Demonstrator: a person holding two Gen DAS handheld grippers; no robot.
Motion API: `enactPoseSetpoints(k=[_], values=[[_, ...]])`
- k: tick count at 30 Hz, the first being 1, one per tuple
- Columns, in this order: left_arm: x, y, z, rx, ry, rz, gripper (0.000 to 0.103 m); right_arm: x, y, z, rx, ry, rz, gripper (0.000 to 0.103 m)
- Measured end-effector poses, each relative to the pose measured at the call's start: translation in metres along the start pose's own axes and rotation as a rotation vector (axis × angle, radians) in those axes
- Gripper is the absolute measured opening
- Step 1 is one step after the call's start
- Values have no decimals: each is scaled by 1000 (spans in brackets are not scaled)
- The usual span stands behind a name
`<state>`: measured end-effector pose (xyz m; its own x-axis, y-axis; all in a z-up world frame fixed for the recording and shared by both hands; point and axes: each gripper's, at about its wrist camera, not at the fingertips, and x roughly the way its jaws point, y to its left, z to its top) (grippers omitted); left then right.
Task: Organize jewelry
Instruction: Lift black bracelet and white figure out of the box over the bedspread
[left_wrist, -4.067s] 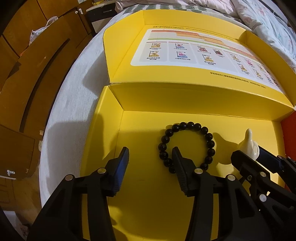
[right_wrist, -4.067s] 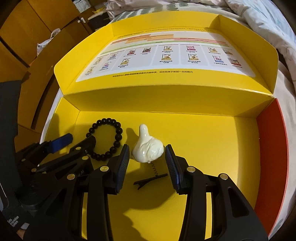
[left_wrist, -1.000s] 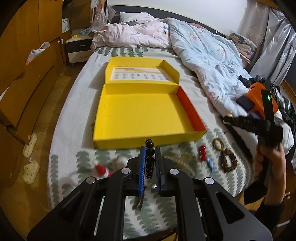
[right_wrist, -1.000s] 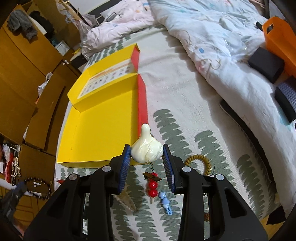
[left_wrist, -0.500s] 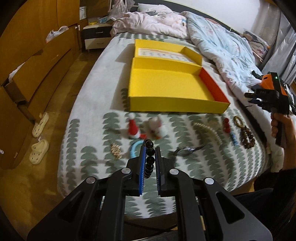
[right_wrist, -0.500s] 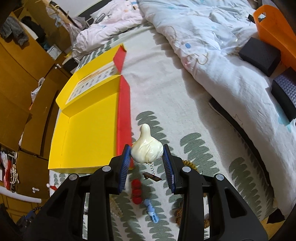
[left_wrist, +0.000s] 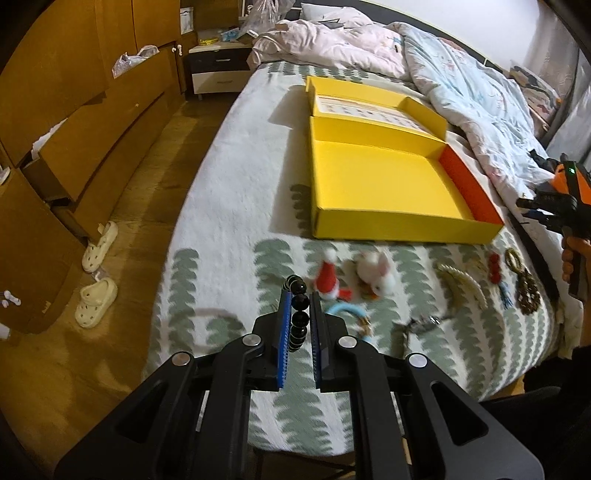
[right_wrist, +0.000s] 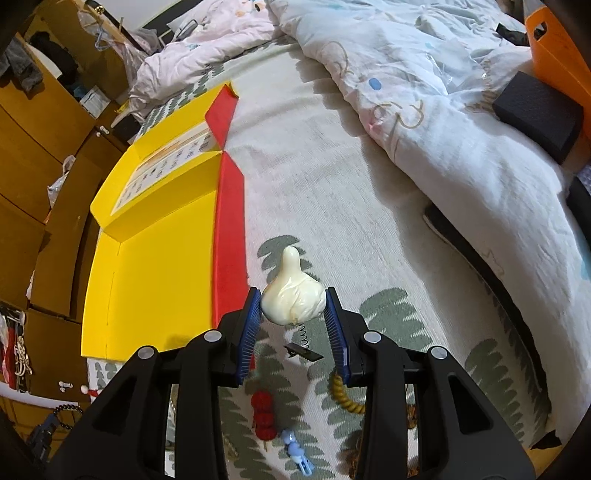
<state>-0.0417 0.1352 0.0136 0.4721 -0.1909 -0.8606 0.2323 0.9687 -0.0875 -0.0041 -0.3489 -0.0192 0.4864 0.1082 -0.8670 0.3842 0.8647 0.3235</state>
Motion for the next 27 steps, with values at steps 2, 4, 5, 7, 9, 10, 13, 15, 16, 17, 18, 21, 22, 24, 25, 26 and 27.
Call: enactPoseSetpoints(k=[2, 4, 5, 7, 9, 10, 13, 15, 16, 17, 18, 21, 22, 24, 25, 26, 27], values=[[5, 3, 8, 0, 4, 7, 10, 4, -2, 4, 6, 0, 4, 36], [11, 7, 17, -3, 10, 11, 10, 10, -6, 10, 17, 8, -4, 36], [14, 8, 20, -3, 14, 11, 10, 12, -7, 12, 21, 7, -3, 36], [23, 11, 29, -11, 22, 7, 10, 17, -10, 16, 29, 12, -3, 36], [32, 13, 37, -18, 32, 2, 10, 22, -11, 20, 31, 15, -2, 36], [37, 14, 41, -22, 38, -5, 10, 25, -11, 21, 31, 17, 4, 36], [53, 17, 49, -31, 66, -27, 10, 33, -12, 27, 35, 24, -1, 36], [64, 18, 53, -37, 94, -51, 10, 39, -13, 31, 41, 32, 6, 36], [68, 20, 54, -39, 102, -57, 10, 43, -14, 33, 45, 40, 7, 36], [74, 22, 55, -46, 115, -57, 10, 46, -15, 34, 47, 44, 7, 36], [80, 24, 54, -51, 132, -53, 10, 50, -14, 35, 47, 49, 6, 36], [95, 31, 52, -60, 168, -37, 10, 64, -15, 35, 43, 77, -7, 36], [98, 34, 53, -65, 177, -34, 10, 68, -16, 34, 43, 84, -12, 36], [103, 40, 50, -75, 190, -16, 10, 77, -17, 32, 46, 107, -25, 36], [105, 42, 50, -77, 193, -1, 10, 79, -18, 31, 48, 112, -32, 36], [107, 45, 49, -82, 199, 6, 10, 82, -19, 29, 47, 116, -40, 36], [108, 48, 48, -89, 205, 8, 10, 83, -19, 28, 45, 120, -43, 36]])
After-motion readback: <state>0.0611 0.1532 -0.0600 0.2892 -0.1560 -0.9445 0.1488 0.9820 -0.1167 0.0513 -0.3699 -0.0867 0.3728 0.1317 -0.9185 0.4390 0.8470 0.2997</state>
